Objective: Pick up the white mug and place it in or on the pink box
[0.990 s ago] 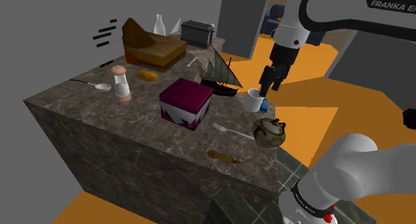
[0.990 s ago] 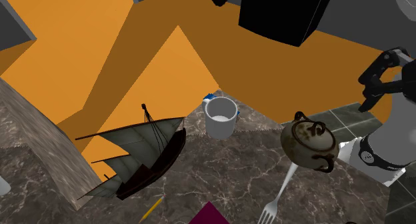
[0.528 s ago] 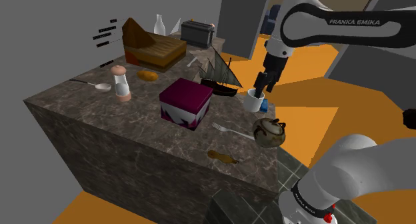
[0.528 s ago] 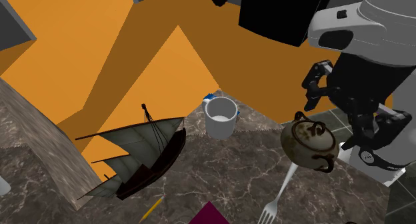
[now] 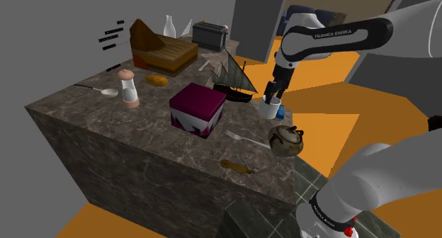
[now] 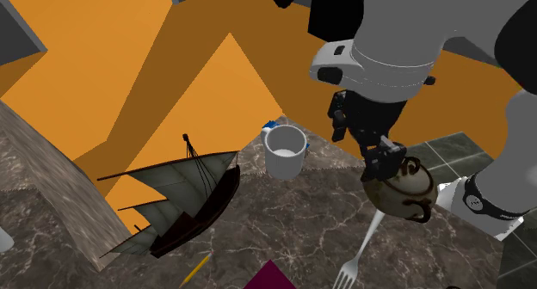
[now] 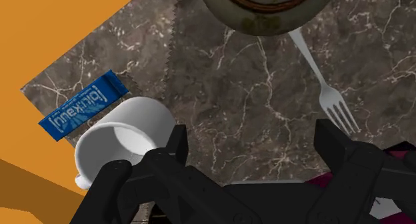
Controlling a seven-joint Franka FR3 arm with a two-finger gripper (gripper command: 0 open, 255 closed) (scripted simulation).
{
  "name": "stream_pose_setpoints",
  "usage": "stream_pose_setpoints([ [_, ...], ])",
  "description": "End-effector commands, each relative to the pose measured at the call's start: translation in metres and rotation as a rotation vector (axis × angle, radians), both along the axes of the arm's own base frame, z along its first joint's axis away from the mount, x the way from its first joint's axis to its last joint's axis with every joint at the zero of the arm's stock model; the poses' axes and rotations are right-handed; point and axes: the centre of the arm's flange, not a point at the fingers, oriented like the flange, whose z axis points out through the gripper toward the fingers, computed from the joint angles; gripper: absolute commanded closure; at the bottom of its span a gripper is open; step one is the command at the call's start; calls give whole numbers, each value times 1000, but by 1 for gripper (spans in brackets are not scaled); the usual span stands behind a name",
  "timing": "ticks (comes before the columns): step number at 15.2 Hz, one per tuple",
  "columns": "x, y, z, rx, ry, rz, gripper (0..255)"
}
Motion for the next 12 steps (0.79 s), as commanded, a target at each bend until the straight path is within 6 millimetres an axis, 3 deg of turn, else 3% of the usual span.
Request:
stream_pose_setpoints([
  [1,14,-13,-15,-8,-5,-1,0],
  [9,68,-80,-70,-34,-19,-6,0],
  [12,69,-82,-82,-34,-20,-6,0],
])
